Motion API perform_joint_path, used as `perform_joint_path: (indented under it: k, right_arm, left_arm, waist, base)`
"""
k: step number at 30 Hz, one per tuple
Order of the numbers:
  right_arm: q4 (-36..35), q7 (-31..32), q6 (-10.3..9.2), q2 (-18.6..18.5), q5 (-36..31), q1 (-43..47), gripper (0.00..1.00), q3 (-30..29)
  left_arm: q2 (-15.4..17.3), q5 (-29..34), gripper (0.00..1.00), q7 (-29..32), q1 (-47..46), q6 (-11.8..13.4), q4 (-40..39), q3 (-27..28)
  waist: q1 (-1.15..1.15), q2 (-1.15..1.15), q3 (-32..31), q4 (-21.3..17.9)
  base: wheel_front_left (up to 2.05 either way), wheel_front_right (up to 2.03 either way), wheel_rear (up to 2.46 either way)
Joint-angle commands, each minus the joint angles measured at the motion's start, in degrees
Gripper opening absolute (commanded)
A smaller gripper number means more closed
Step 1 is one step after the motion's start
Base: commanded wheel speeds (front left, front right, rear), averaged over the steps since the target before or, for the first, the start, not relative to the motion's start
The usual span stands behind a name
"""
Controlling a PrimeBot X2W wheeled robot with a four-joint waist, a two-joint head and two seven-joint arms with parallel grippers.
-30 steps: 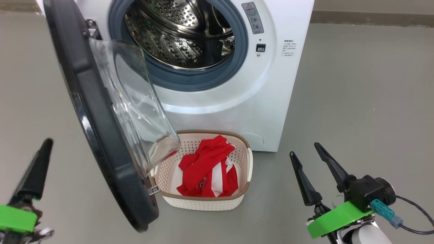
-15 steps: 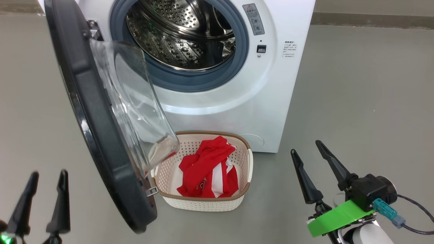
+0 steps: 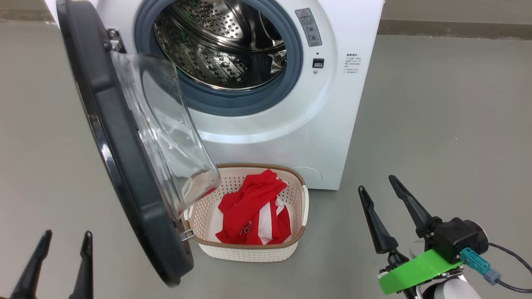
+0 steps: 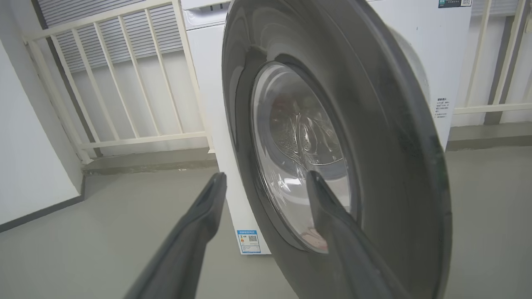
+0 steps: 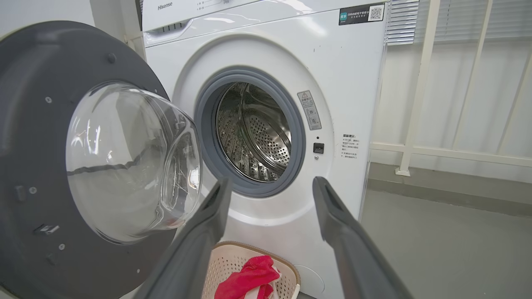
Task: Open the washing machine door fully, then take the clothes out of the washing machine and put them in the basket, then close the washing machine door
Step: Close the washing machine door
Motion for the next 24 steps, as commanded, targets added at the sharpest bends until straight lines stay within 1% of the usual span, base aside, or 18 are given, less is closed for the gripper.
perform_joint_path:
  k: [1,8,15,23,24]
  right_arm:
    - [-1.6,-0.4,0.39,0.2,0.1,-1.0,1.0,1.1]
    - [-1.5,-0.4,0.39,0.2,0.2,-0.8,1.0,1.1]
    - [-1.5,-0.4,0.39,0.2,0.5,-1.0,1.0,1.2]
    - [-1.4,-0.4,0.39,0.2,0.7,-0.9,1.0,1.2]
    - [-1.5,-0.4,0.39,0.2,0.7,-0.9,1.0,1.2]
  left_arm:
    - [1.0,0.6,1.0,-0.7,-1.3,0.0,-1.6,2.1]
    - [-0.5,2.7,1.0,-0.7,-1.0,-0.2,-1.3,3.0]
    - [-1.1,3.7,1.0,-0.7,-1.0,-0.3,-1.0,3.5]
    - [-1.7,3.2,1.0,-0.7,-1.0,-0.4,-0.4,3.6]
    - [-1.6,3.3,0.95,-0.7,-1.0,-0.4,-0.3,3.4]
  waist:
    - [0.0,0.0,0.0,0.0]
    - [0.0,0.0,-0.3,0.0]
    - [0.0,0.0,-0.2,-0.2]
    - [0.0,0.0,-0.2,-0.3]
    - [0.0,0.0,-0.2,-0.3]
  base:
    - [0.0,0.0,0.0]
    - [0.0,0.0,0.0]
    - [0.0,0.0,0.0]
    - [0.0,0.0,0.0]
    - [0.0,0.0,0.0]
